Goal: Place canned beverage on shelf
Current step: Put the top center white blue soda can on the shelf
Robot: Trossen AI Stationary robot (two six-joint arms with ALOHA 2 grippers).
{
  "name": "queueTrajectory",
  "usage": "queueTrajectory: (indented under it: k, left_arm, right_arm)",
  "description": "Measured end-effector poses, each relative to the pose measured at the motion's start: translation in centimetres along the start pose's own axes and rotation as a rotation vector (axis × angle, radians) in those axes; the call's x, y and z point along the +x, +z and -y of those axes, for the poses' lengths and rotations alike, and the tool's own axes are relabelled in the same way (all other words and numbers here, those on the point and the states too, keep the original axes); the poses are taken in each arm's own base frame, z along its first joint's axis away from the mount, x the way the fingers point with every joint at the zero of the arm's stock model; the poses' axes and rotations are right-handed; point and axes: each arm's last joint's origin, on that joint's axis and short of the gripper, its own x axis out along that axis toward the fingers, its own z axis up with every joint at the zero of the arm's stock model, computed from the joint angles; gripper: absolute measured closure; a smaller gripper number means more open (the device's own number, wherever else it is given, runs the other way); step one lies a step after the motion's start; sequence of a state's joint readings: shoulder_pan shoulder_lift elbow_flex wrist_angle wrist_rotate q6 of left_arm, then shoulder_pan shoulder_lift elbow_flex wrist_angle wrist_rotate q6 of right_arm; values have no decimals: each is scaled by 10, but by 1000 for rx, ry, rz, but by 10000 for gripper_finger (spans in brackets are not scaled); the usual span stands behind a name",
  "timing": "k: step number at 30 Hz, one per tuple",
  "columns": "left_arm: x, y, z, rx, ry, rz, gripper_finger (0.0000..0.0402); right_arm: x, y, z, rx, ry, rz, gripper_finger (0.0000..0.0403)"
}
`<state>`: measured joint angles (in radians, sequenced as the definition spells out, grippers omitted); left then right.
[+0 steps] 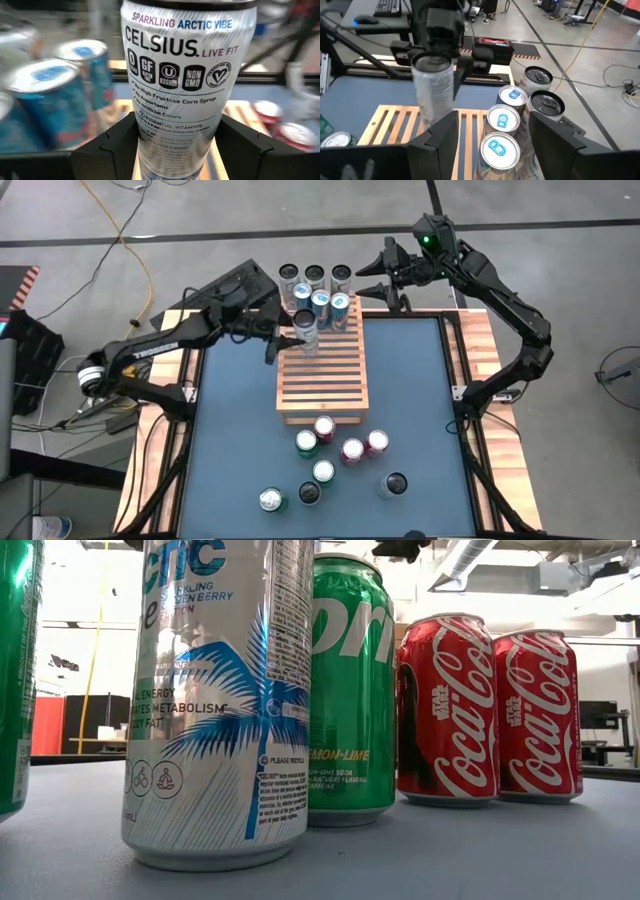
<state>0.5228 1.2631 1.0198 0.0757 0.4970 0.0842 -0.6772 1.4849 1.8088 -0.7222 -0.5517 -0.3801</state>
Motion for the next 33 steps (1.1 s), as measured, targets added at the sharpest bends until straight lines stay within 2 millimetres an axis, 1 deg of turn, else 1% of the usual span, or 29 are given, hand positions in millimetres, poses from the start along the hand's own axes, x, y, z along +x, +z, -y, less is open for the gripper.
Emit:
queueTrajectory:
  k: [2,4,6,9,13,16,21,27,33]
  left_arm:
    - [-2,1,9,33,52,-41,193]
    - [-5,-4,16,46,36,-103,193]
    - [-7,-13,17,21,30,-135,193]
    - [-18,-23,12,-14,66,-143,193]
    - [-31,-28,6,-2,129,-93,193]
    - [-39,-31,4,15,134,-87,193]
    - [-44,-40,-8,37,163,-60,193]
    - [-54,-42,-23,24,164,-43,193]
    - [-57,-39,-27,11,140,-5,193]
  right_arm:
    - [0,0,0,-12,1,3,171]
    - [1,2,-1,-21,2,14,171]
    - [2,4,-2,-30,4,25,171]
    - [2,4,-3,-35,5,31,171]
    - [2,4,-3,-35,5,32,171]
    - [3,6,-4,-42,6,42,171]
    - [4,9,-5,-55,6,66,171]
    - [4,9,-4,-54,0,67,171]
    - [4,9,-4,-42,0,67,171]
